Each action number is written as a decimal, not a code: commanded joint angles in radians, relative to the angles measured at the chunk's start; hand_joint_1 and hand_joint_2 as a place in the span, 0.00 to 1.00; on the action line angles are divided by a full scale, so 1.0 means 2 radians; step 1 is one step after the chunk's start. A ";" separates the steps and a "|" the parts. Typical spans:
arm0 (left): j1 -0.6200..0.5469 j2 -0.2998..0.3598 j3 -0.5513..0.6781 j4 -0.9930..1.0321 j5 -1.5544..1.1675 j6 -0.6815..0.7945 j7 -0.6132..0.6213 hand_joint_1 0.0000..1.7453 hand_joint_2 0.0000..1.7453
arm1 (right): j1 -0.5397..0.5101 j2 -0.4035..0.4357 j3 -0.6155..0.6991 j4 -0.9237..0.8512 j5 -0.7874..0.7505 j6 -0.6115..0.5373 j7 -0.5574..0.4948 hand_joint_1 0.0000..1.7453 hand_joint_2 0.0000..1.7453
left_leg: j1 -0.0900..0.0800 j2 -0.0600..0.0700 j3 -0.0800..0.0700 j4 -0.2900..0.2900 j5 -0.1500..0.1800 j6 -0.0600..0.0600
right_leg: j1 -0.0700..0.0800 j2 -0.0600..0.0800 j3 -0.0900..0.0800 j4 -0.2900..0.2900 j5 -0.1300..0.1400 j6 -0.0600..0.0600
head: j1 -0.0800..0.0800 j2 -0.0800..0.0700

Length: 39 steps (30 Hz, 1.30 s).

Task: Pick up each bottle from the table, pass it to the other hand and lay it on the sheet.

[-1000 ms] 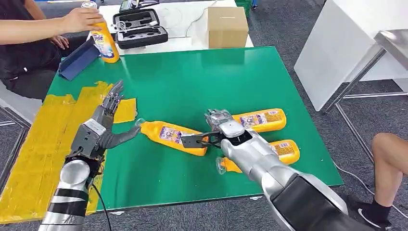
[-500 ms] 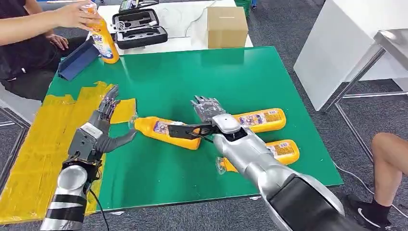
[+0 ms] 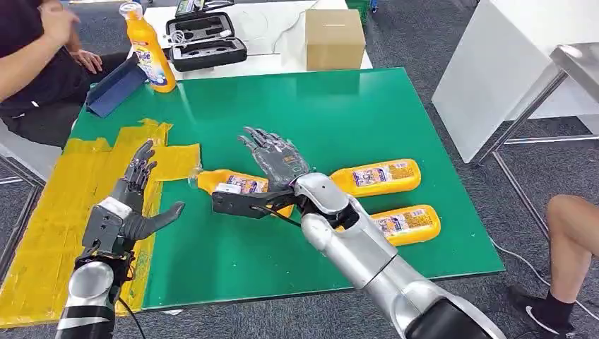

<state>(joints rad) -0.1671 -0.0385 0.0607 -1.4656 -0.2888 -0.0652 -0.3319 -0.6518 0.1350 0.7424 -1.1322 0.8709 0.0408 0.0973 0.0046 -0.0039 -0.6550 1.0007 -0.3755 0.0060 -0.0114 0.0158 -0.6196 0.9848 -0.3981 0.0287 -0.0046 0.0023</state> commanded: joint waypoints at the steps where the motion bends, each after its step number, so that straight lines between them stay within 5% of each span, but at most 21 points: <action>1: -0.031 0.002 -0.004 0.030 0.004 -0.007 0.006 0.00 1.00 | -0.058 -0.002 -0.002 0.166 -0.042 0.002 0.002 0.00 1.00 | 0.000 -0.001 0.002 0.000 0.000 0.000 | 0.000 -0.001 0.002 0.000 0.000 0.000 | 0.000 0.000; 4: -0.010 0.003 0.004 0.014 0.004 0.004 0.010 0.00 1.00 | -0.040 -0.015 0.000 0.138 -0.030 -0.041 -0.043 0.00 1.00 | 0.000 -0.001 0.002 0.000 0.000 0.000 | 0.000 -0.001 0.002 0.000 0.000 0.000 | 0.000 0.000; 8: 0.046 0.002 0.040 -0.027 0.008 0.007 -0.002 0.00 1.00 | 0.086 -0.093 0.013 -0.151 0.019 -0.032 -0.015 0.00 1.00 | 0.000 0.000 0.003 -0.001 -0.001 0.000 | 0.001 -0.001 0.004 -0.002 -0.001 0.000 | 0.000 0.000; 11: 0.047 0.000 0.044 -0.027 0.008 0.006 -0.003 0.00 1.00 | 0.089 -0.100 0.015 -0.168 0.025 -0.036 -0.021 0.00 1.00 | 0.000 -0.001 0.002 0.000 -0.001 0.000 | 0.000 -0.002 0.003 0.000 -0.001 0.000 | 0.000 0.000; 18: 0.114 -0.012 0.118 -0.044 0.029 0.014 -0.032 0.00 1.00 | 0.269 -0.270 -0.064 -0.452 -0.002 -0.089 -0.089 0.00 1.00 | 0.000 -0.003 0.001 0.000 -0.002 0.000 | 0.000 -0.004 0.003 -0.001 -0.002 0.000 | 0.000 0.000; 26: 0.116 -0.014 0.127 -0.048 0.029 0.013 -0.034 0.00 1.00 | 0.373 -0.310 -0.123 -0.458 0.039 -0.093 -0.084 0.00 1.00 | 0.000 -0.004 0.003 0.000 -0.005 0.001 | -0.001 -0.004 0.004 -0.001 -0.004 0.001 | 0.000 0.000; 30: 0.118 -0.012 0.124 -0.052 0.030 0.010 -0.031 0.00 1.00 | 0.406 -0.372 -0.185 -0.430 0.002 -0.006 -0.036 0.00 1.00 | -0.001 -0.002 0.001 0.000 -0.004 0.001 | -0.001 -0.002 0.002 -0.001 -0.003 0.002 | 0.000 0.000; 39: 0.128 -0.016 0.113 -0.072 0.030 0.005 -0.025 0.00 1.00 | 0.386 -0.376 -0.254 -0.379 -0.017 0.049 -0.029 0.00 1.00 | -0.001 -0.001 0.002 0.000 -0.004 0.002 | -0.001 -0.001 0.003 -0.001 -0.002 0.001 | 0.000 0.000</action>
<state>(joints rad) 0.0849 -0.0431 0.2911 -1.5942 -0.2289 -0.0450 -0.3952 0.1504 -0.5909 0.3493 -1.9966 0.8480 0.0870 0.0229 0.0024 -0.0051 -0.6550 1.0007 -0.3818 0.0095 -0.0143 0.0153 -0.6188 0.9828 -0.4009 0.0324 -0.0053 0.0023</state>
